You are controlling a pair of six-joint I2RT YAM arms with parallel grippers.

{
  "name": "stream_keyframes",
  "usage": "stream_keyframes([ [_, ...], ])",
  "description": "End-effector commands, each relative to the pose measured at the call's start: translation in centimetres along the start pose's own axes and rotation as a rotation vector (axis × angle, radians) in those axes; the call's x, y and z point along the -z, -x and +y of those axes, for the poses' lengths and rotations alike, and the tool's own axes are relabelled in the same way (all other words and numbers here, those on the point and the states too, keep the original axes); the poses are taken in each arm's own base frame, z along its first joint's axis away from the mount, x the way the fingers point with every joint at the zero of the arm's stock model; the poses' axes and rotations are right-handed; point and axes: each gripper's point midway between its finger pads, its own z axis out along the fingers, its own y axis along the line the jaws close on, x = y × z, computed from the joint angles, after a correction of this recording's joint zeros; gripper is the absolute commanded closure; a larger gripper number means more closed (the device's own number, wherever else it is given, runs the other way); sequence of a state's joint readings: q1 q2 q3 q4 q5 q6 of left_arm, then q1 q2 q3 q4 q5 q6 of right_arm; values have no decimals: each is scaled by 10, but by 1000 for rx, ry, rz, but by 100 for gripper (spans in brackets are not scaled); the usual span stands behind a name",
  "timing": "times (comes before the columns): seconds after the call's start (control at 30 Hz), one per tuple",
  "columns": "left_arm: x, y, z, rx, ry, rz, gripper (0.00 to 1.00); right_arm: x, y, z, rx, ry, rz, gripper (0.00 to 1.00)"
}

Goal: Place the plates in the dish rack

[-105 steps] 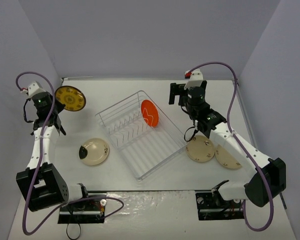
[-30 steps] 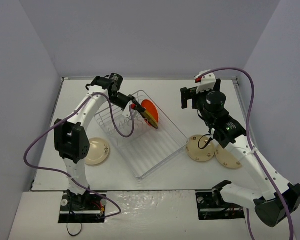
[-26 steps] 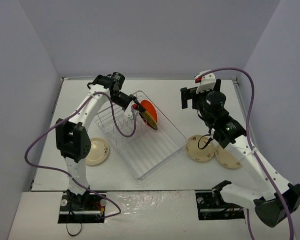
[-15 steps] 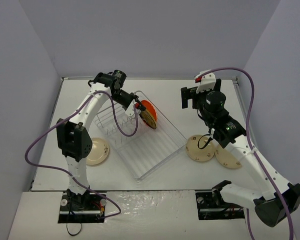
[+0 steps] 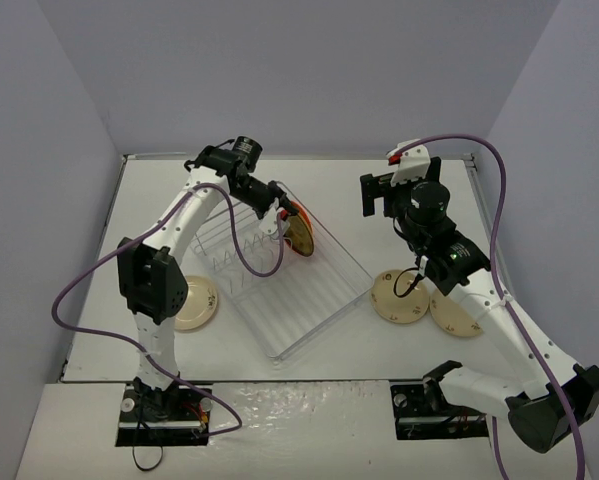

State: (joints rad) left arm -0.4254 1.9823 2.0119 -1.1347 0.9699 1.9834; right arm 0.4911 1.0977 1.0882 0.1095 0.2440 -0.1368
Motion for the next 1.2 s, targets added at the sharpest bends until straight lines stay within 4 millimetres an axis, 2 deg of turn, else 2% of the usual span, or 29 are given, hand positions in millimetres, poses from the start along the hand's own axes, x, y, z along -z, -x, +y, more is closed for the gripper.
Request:
stream_keyframes([
  [0.0, 14, 19, 45, -721, 60, 54, 100, 1, 42, -12, -34, -48, -130, 0],
  [0.2, 17, 17, 45, -757, 100, 107, 100, -4, 37, -12, -27, -56, -117, 0],
  [0.37, 5, -5, 29, -776, 37, 148, 100, -6, 34, -11, -29, -57, -107, 0],
  [0.47, 2, -12, 28, -761, 39, 157, 100, -6, 32, -12, -35, -63, -100, 0],
  [0.67, 5, -8, 33, -725, 77, 158, 100, -7, 32, -12, -36, -66, -97, 0],
  [0.77, 9, -7, 32, -713, 66, 174, 96, -9, 30, -11, -35, -66, -91, 0],
  [0.83, 10, -7, 28, -704, 51, 178, 66, -11, 29, -11, -35, -68, -88, 0],
  [0.87, 9, -7, 27, -699, 46, 177, 45, -11, 29, -11, -35, -69, -85, 0],
  [0.9, 10, -6, 26, -696, 46, 176, 20, -12, 28, -11, -34, -69, -82, 0],
  [0.93, 10, -5, 26, -687, 48, 177, 4, -12, 28, -11, -35, -69, -82, 0],
  [1.17, 23, 15, 34, -672, 118, 168, 3, -7, 30, -13, -50, -71, -85, 0],
])
